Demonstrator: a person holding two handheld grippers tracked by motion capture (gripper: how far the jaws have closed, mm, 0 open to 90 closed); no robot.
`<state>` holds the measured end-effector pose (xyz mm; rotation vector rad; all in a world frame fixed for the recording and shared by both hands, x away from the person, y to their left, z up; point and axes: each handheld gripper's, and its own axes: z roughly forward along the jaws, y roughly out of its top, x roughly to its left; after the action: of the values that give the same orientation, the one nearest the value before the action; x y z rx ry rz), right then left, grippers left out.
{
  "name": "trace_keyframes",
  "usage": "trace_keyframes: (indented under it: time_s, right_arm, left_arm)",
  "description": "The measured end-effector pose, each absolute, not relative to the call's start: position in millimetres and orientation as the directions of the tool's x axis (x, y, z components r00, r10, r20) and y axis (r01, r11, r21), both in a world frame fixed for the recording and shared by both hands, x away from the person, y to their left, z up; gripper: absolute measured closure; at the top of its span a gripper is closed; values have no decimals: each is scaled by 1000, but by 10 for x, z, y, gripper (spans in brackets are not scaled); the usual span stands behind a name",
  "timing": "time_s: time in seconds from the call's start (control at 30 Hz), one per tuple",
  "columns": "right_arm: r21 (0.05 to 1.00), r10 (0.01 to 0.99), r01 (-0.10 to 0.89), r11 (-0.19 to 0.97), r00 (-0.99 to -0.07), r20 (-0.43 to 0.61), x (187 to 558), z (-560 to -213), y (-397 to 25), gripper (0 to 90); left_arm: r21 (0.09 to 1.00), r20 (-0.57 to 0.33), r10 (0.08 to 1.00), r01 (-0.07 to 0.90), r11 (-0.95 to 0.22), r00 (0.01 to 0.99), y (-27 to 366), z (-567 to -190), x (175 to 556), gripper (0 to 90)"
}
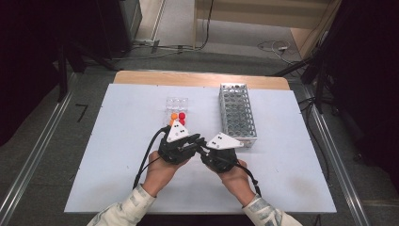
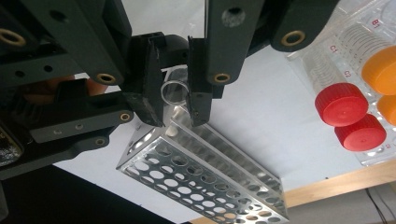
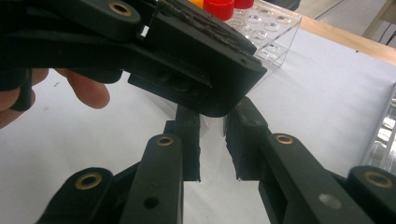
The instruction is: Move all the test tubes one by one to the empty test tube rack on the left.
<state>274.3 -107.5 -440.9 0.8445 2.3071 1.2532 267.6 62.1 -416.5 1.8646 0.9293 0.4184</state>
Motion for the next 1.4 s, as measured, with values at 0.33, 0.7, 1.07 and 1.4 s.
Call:
trace_keyframes:
  time_s: [0.33, 0.7, 1.07, 1.4]
  right_arm:
    - [846, 647, 351, 401, -763, 9, 2764, -4390, -1118, 453]
    - [844, 658, 373, 385, -753, 33, 2732, -4413, -1428, 266]
    - [846, 712, 400, 352, -701, 35, 2727, -4379, -1823, 266]
    - [848, 738, 411, 333, -673, 36, 2706, -4362, -2035, 268]
  left_arm:
    - [882, -115, 755, 416, -221, 645, 685, -4122, 2670, 773]
    - [897, -153, 794, 421, -138, 588, 1109, -3965, 2637, 772]
    - [906, -167, 833, 414, -81, 528, 1415, -3839, 2642, 773]
    - [917, -148, 871, 395, -57, 469, 1613, -3767, 2673, 773]
